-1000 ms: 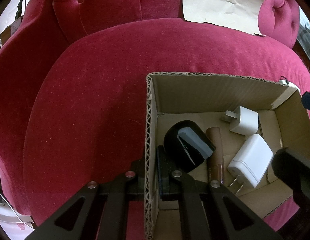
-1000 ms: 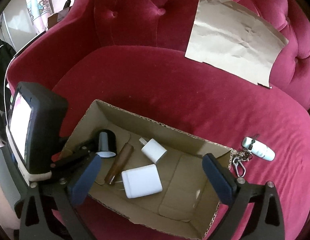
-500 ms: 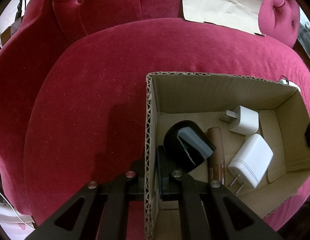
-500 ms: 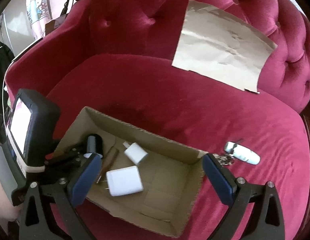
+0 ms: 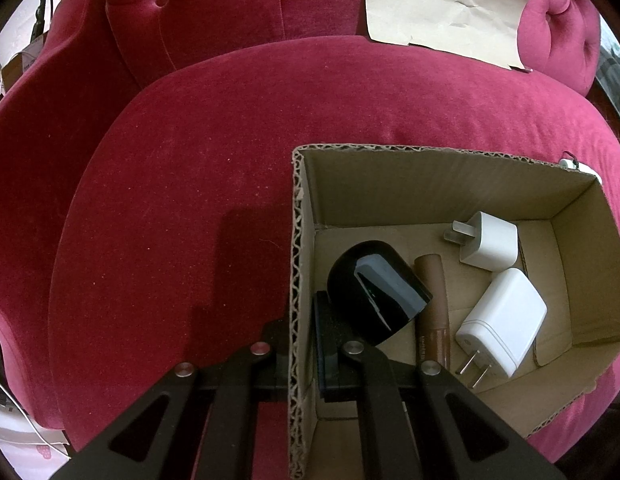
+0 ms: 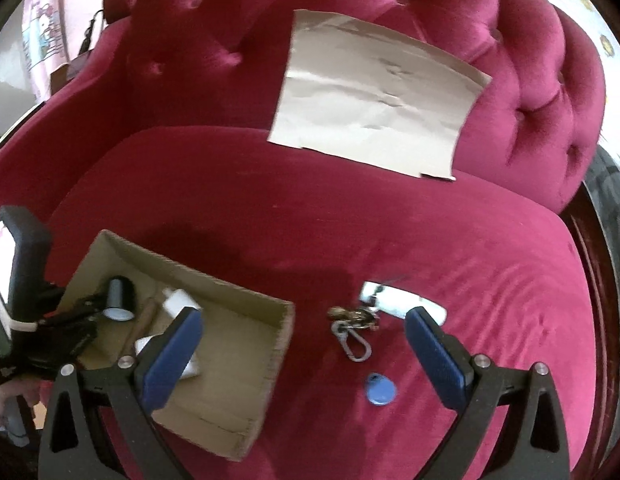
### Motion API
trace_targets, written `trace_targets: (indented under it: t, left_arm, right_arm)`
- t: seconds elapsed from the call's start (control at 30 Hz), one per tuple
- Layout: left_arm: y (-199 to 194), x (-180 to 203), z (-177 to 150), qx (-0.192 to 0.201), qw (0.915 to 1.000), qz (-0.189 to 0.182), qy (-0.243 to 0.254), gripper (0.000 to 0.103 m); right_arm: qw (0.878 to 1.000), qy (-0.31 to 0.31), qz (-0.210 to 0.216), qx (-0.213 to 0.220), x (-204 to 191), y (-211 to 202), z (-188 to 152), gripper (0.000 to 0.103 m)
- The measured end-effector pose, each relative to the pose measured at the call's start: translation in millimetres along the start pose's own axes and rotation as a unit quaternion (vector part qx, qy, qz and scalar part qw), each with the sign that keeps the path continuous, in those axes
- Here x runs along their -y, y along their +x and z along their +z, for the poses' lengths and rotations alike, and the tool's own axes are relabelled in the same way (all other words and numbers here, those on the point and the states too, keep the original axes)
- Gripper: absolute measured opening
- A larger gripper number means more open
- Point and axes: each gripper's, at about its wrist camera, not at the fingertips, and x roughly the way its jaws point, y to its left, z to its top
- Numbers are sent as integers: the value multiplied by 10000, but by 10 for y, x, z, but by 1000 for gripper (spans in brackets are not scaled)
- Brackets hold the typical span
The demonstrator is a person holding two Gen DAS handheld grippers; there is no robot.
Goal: Organize rigid objects
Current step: 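Move the right tool back toward the blue key fob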
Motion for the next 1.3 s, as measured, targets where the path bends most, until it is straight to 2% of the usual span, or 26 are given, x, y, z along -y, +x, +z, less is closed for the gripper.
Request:
trace_targets:
  t: [0.4,0.73,1.3]
  left_arm:
    - [1,1,2,-1,10000,0,-1,6]
    - [3,6,3,-6,10000,-4,3,6]
    - [3,7,3,-5,10000,-3,1,6]
  right_arm:
    - [9990,277,-287,-220,489,131,-172,103]
    - [9968,233,-471,-604,655,335,-369,103]
    - [9919,210,-220,-1231,770,761,-691,103]
